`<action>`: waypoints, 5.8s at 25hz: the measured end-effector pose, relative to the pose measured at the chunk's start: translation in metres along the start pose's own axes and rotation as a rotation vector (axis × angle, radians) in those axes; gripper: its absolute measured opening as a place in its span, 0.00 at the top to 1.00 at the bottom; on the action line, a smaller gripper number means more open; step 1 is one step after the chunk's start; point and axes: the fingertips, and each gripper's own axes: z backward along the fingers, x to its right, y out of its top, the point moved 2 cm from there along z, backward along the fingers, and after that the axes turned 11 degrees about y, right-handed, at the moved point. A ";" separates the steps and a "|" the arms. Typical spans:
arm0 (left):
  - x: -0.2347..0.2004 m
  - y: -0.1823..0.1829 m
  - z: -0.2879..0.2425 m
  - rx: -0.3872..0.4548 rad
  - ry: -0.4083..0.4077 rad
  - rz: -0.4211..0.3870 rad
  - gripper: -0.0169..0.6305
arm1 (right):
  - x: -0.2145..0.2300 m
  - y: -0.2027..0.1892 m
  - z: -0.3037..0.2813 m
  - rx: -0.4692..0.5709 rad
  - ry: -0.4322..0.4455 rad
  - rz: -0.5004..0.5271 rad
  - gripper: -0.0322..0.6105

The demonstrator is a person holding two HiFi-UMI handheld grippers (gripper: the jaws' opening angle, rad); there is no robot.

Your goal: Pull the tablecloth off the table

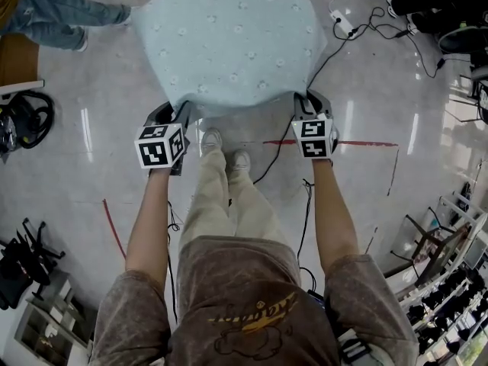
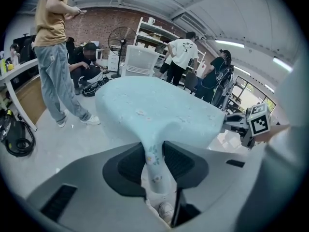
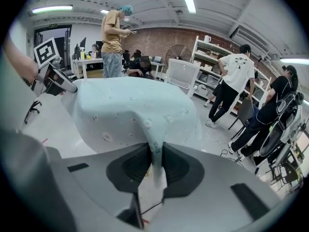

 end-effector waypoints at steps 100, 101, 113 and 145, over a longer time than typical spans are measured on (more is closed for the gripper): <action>0.086 0.099 0.439 0.736 -0.027 -0.286 0.92 | -0.130 0.151 0.385 0.727 -0.068 -0.106 0.92; 0.086 0.095 0.444 0.740 -0.031 -0.285 0.92 | -0.134 0.149 0.390 0.731 -0.072 -0.105 0.92; 0.086 0.044 0.487 0.764 -0.057 -0.288 0.92 | -0.187 0.117 0.433 0.757 -0.099 -0.102 0.92; 0.084 -0.023 0.544 0.747 -0.086 -0.247 0.92 | -0.255 0.069 0.476 0.734 -0.067 -0.133 0.92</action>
